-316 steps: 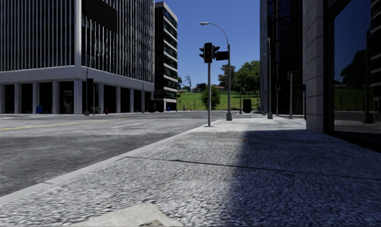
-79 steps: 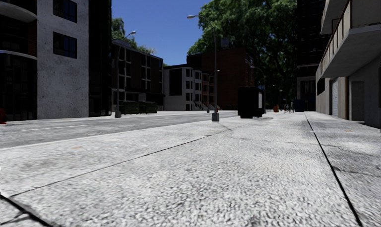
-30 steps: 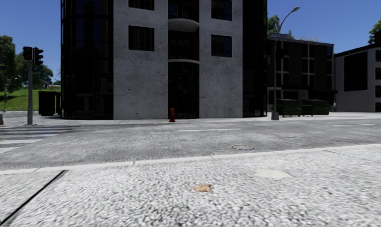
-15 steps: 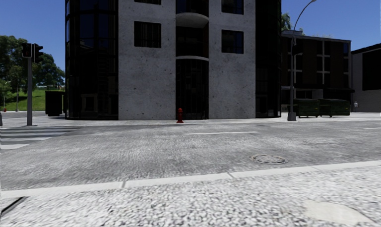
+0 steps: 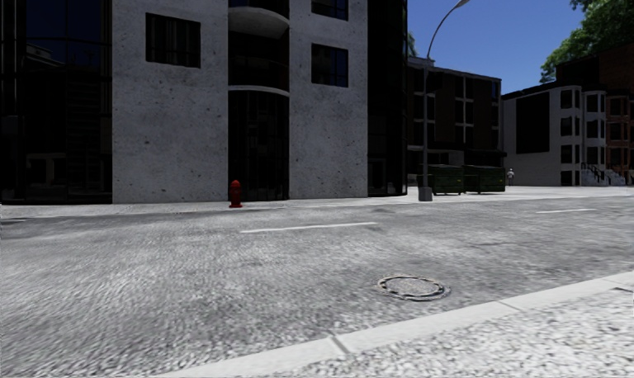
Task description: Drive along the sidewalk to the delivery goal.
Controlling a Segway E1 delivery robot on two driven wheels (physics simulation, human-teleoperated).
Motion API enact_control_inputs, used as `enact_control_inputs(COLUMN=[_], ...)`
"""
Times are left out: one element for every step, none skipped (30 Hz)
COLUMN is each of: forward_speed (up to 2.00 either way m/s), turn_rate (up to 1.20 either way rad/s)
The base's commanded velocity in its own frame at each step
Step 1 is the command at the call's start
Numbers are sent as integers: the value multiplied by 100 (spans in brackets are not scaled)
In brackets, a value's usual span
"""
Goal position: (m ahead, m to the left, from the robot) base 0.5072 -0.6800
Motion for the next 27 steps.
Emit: enact_control_inputs(forward_speed=[150,147,139,119,76,76,0,0,0,0,0,0,0,0,0,0,0,0,0,0,0,0,0,0,0,0,0], turn_rate=[-41,0,0,0,0,0,0,0,0,0,0,0,0,0,0,0,0,0,0,0,0,0,0,0,0,0,0])
